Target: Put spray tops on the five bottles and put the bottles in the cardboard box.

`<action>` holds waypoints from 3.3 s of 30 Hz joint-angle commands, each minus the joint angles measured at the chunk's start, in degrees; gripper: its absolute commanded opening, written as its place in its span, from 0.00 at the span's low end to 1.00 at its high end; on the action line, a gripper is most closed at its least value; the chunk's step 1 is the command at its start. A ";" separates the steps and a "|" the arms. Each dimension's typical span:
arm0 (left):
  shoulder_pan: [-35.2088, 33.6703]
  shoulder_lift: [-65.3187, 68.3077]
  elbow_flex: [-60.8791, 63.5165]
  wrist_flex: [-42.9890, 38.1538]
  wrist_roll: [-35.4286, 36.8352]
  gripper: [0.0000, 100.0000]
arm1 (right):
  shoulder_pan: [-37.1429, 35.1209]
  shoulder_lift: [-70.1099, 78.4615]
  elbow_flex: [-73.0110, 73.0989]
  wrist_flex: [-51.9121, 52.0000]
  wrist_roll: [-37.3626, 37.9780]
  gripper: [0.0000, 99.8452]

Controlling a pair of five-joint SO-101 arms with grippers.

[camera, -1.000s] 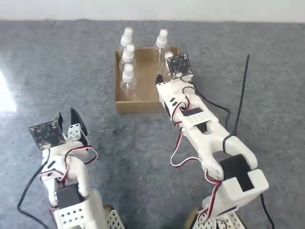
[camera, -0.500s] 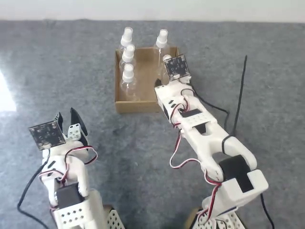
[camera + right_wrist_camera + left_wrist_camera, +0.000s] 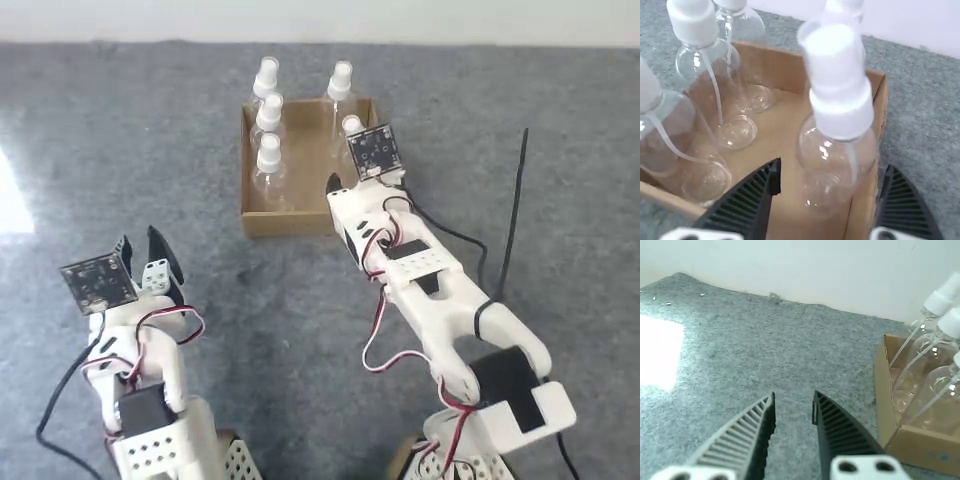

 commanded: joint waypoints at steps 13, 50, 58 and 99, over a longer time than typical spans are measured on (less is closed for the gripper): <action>-0.44 -0.88 -0.22 -1.67 -0.62 0.12 | 0.22 -19.56 -1.14 22.99 -0.09 0.27; -0.26 -0.88 -0.13 -1.67 -0.62 0.12 | 0.22 -42.95 -0.18 41.19 -0.09 0.01; -0.09 -0.88 -0.13 -1.58 -0.62 0.12 | 0.22 -53.14 4.04 41.19 -0.26 0.01; 2.29 -0.88 0.13 -0.88 -0.70 0.12 | 7.69 -92.26 19.60 37.67 0.00 0.01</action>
